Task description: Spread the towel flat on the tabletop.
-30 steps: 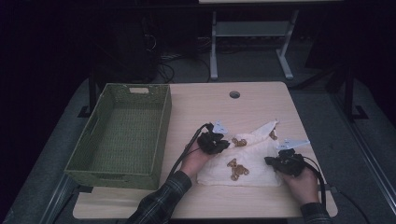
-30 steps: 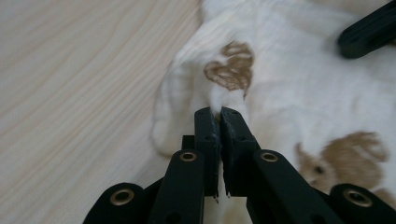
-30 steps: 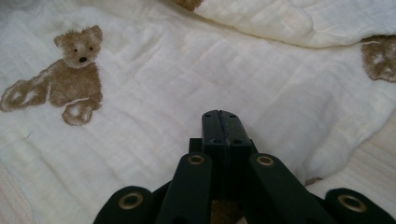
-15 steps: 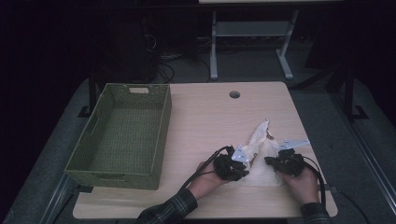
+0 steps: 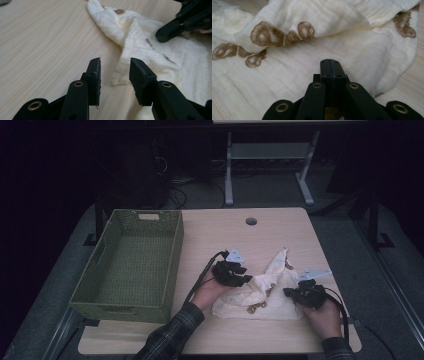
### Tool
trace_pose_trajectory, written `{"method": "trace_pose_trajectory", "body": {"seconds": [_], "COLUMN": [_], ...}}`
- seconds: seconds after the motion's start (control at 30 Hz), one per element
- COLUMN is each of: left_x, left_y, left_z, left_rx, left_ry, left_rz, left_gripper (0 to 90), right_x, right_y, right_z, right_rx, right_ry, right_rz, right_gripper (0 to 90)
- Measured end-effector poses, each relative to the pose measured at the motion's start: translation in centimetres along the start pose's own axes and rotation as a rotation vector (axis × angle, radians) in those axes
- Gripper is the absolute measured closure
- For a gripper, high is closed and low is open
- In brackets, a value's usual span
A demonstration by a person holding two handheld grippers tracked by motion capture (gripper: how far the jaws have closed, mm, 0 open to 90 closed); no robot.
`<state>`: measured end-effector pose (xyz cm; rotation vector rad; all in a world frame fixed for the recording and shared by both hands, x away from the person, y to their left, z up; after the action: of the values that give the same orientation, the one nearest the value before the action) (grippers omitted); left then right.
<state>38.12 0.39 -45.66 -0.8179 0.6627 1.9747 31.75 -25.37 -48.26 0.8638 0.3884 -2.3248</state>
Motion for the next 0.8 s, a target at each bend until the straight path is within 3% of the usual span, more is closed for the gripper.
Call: {"method": "trace_pose_trajectory", "body": {"seconds": [0.1,0.27,0.33,0.47,0.6,0.67,0.8], "left_x": [0.5,0.8,0.9,1.0,1.0,0.9,0.4], "left_y": [-0.1,0.2,0.2,0.3,0.5,0.4,-0.1], "left_z": [-0.9,-2.1,-2.4,-3.1,-3.2,-3.0,-2.0], "left_rx": [0.015,0.019,0.021,0.020,0.030,0.025,-0.016], "left_ry": [-0.031,-0.034,-0.053,-0.065,-0.075,-0.092,-0.061], "left_rz": [-0.016,-0.023,-0.039,-0.030,-0.027,-0.048,-0.032], "left_gripper": [58.5,59.5,62.8,71.9,85.5,86.9,87.3], "right_x": [0.0,0.0,0.0,0.0,0.0,0.0,0.0], "right_y": [0.0,0.0,0.0,0.0,0.0,0.0,-0.1], "right_z": [0.0,0.0,0.0,0.0,0.0,0.0,0.0], "right_rx": [-0.001,-0.001,0.000,0.000,0.001,0.001,0.005], "right_ry": [0.000,-0.001,-0.002,-0.002,-0.002,-0.002,-0.005], "right_rz": [0.001,0.005,0.003,0.003,0.003,0.003,0.007], "right_gripper": [89.9,89.9,89.9,89.9,89.9,89.9,89.9]}}
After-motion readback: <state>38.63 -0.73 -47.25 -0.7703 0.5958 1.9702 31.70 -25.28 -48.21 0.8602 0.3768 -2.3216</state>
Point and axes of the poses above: each handheld gripper's, and its own axes: z roughly backward along the jaws, x roughly out of its underside, y roughly to its right, the point moved 2 cm from there along -z, roughly forward along the jaws, and after that the axes turned 3 degrees about z, right-handed, at the moved point
